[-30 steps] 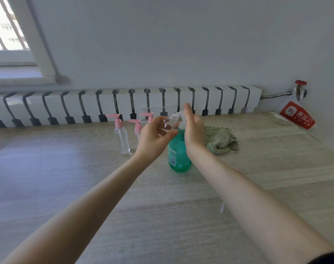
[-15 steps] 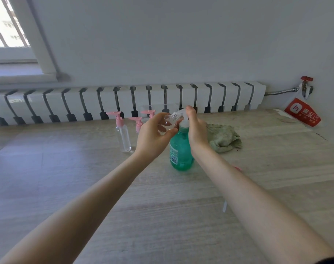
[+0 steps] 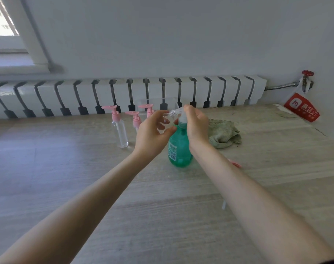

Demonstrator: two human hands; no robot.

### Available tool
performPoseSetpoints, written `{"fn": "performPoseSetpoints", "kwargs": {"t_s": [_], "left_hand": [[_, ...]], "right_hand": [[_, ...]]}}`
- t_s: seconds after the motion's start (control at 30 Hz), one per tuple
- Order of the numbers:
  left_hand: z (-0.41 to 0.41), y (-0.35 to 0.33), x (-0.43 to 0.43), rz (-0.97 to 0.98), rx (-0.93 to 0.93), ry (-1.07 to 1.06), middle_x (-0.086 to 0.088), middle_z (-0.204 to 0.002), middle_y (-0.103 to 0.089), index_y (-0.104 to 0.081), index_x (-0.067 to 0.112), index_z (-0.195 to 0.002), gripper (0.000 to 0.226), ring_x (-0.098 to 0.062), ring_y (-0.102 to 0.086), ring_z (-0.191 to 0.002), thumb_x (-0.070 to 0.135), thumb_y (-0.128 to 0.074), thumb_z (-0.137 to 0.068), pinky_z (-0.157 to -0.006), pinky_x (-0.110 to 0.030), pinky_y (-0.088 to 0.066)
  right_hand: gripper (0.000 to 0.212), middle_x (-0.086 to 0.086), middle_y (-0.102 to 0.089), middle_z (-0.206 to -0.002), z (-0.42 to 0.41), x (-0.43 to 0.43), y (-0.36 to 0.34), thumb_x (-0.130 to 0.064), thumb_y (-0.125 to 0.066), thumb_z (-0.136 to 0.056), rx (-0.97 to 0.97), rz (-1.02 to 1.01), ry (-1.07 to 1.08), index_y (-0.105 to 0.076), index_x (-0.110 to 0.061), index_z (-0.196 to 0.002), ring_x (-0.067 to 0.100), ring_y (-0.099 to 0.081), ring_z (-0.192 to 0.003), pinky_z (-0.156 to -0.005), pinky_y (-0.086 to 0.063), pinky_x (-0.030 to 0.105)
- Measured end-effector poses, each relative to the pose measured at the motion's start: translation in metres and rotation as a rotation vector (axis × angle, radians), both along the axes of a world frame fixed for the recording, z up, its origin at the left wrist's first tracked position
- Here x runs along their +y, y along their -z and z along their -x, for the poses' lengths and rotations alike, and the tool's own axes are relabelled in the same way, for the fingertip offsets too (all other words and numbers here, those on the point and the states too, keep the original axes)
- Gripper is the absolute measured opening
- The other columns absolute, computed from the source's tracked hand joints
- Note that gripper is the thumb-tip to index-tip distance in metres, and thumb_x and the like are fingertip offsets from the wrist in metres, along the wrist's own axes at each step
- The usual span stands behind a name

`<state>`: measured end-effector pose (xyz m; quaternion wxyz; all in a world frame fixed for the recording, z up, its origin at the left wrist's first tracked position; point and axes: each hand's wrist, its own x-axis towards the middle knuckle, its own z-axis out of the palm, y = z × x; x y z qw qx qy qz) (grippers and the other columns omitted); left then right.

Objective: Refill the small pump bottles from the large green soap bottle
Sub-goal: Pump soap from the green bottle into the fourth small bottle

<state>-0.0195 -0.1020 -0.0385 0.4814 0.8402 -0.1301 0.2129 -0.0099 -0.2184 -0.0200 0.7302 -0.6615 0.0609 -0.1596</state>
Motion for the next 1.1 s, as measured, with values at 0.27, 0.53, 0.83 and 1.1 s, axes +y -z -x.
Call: {"fn": "performPoseSetpoints", "kwargs": {"t_s": [0.27,0.53,0.83,1.1], "left_hand": [[0.003,-0.005,0.001,0.001,0.004,0.016,0.006,-0.099,-0.064,-0.055,0.015,-0.124,0.044,-0.009,-0.062,-0.088,0.030,-0.070,-0.084,-0.072,-0.015,-0.048],[0.004,-0.010,0.001,-0.034,0.012,0.031,0.008,-0.100,-0.064,-0.054,0.015,-0.122,0.042,-0.006,-0.062,-0.087,0.032,-0.068,-0.086,-0.070,-0.012,-0.045],[0.003,-0.009,0.001,-0.030,0.025,0.038,0.008,-0.097,-0.063,-0.054,0.015,-0.120,0.040,-0.008,-0.062,-0.087,0.030,-0.068,-0.086,-0.073,-0.021,-0.050],[0.005,-0.006,0.002,-0.024,0.042,0.050,0.007,-0.097,-0.061,-0.053,0.013,-0.124,0.043,-0.009,-0.061,-0.088,0.025,-0.068,-0.085,-0.073,-0.018,-0.048]], "right_hand": [[0.070,0.019,-0.062,-0.075,0.005,0.002,0.001,-0.069,-0.047,-0.072,0.018,0.051,-0.002,-0.060,-0.001,-0.077,0.017,-0.056,-0.066,-0.068,-0.043,0.035],[0.054,0.005,-0.060,-0.075,0.000,-0.004,0.003,-0.058,-0.043,-0.091,0.032,0.079,-0.030,-0.060,-0.009,-0.077,0.011,-0.055,-0.067,-0.071,-0.041,0.027],[0.049,0.011,-0.064,-0.088,-0.003,-0.001,0.004,-0.054,-0.051,-0.086,0.038,0.013,-0.002,-0.061,-0.007,-0.096,0.019,-0.060,-0.081,-0.071,-0.045,0.031],[0.037,0.019,-0.063,-0.093,-0.006,0.001,0.006,-0.048,-0.059,-0.072,0.037,-0.030,0.038,-0.048,-0.016,-0.088,0.034,-0.067,-0.088,-0.072,-0.053,0.040]]}}
